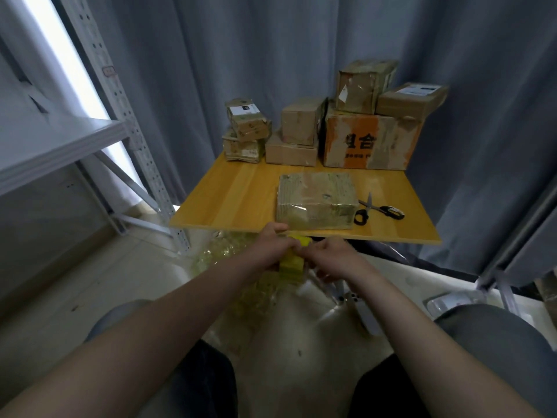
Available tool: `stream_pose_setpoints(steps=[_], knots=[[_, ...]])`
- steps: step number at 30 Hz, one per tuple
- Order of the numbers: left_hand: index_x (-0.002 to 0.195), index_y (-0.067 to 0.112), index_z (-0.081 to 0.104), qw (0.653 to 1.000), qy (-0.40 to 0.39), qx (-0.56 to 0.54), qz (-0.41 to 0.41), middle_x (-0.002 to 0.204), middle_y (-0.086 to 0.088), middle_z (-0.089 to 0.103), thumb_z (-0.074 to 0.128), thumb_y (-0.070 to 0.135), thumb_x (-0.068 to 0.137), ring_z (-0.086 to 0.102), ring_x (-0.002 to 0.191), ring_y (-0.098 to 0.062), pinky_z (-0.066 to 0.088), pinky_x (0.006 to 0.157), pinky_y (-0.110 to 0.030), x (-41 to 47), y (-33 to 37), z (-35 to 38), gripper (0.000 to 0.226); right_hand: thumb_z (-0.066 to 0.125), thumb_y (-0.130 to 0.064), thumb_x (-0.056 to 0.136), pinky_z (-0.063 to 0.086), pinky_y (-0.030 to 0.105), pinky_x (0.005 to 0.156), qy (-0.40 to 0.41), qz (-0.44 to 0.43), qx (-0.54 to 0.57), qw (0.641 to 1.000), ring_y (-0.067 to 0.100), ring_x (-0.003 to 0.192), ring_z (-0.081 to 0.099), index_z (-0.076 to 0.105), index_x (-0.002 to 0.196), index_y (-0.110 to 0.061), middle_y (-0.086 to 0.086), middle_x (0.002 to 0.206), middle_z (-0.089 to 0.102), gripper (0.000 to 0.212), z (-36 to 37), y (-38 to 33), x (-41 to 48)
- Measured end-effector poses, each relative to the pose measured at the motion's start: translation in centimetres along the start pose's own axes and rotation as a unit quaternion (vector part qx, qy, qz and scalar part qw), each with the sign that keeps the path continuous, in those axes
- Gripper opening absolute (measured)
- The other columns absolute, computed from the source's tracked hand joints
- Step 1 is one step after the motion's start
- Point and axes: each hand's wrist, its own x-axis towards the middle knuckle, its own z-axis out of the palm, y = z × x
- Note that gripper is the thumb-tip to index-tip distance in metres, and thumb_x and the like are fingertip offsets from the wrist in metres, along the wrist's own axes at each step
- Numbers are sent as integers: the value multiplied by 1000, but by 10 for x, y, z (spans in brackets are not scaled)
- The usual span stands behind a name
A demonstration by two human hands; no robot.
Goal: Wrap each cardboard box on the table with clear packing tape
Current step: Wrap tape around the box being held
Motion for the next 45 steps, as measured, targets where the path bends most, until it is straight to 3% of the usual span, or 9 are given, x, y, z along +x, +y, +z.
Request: stream_pose_setpoints(steps=[4, 7, 12, 17, 21, 24, 29, 36, 45], knots=[[132, 23, 58, 999, -14, -34, 2, 117, -9, 62, 72, 20, 94, 64, 88, -25, 53, 59, -30, 1, -1, -1, 41, 56, -45, 96, 32, 30, 53, 237, -40, -91, 966, 28, 63, 53, 54, 62, -19, 1, 59, 51, 43, -70, 10, 24], [127, 20, 64, 999, -13, -37, -2, 114, -10, 64, 73, 20, 94, 65, 88, -26, 54, 60, -31, 1, -2, -2, 34, 42, -67, 91, 37, 37, 63, 303, -13, -202, 931, 39, 92, 59, 60, 72, -22, 14, 91, 57, 52, -102, 23, 48], [122, 17, 67, 999, -14, -37, -5, 103, -10, 64, 73, 20, 93, 66, 82, -26, 55, 58, -32, 0, -1, 0, 30, 57, -71, 88, 38, 47, 86, 207, 93, -360, 905, 41, 127, 44, 60, 103, -20, 15, 130, 49, 54, -114, 22, 65], [119, 17, 71, 999, -19, -50, -3, 99, -11, 67, 73, 20, 93, 67, 82, -28, 59, 71, -38, -3, -2, -2, 26, 78, -57, 79, 42, 33, 58, 220, 68, -332, 915, 26, 77, 60, 59, 81, -14, 8, 91, 65, 47, -124, 16, 54], [118, 16, 70, 998, -27, -52, 5, 99, -12, 68, 72, 21, 94, 68, 81, -28, 59, 68, -36, -2, -4, -4, 25, 79, -39, 87, 55, 29, 50, 159, 57, 76, 983, 18, 59, 64, 68, 97, -6, 14, 93, 75, 36, -136, 17, 34], [114, 15, 71, 998, -24, -60, 7, 88, -9, 67, 69, 25, 96, 67, 72, -24, 58, 60, -32, -2, -4, -4, 20, 73, -30, 92, 45, 17, 39, -22, -22, 280, 960, 7, 47, 51, 67, 112, -7, 8, 102, 77, 32, -137, 19, 18], [112, 14, 74, 997, -2, -73, 10, 85, -8, 68, 67, 28, 97, 65, 71, -25, 54, 55, -28, 2, -7, -2, 22, 91, -38, 70, 56, 23, 47, -278, -22, 64, 958, 11, 63, 56, 76, 102, -8, 10, 97, 69, 46, -131, 19, 5], [106, 14, 76, 996, 13, -87, 8, 92, -10, 69, 72, 28, 93, 66, 80, -28, 54, 65, -31, 4, -9, -3, 19, 94, -56, 59, 57, 31, 57, -230, 50, -170, 957, 18, 67, 60, 71, 112, -3, 6, 85, 60, 77, -126, -8, 23], [108, 11, 75, 996, 25, -89, -2, 112, -18, 71, 77, 29, 89, 69, 99, -36, 56, 80, -42, 8, -10, -2, 27, 90, -46, 67, 60, 32, 59, -234, 12, -178, 956, 16, 67, 67, 72, 115, -1, 9, 88, 65, 68, -100, -28, 50]])
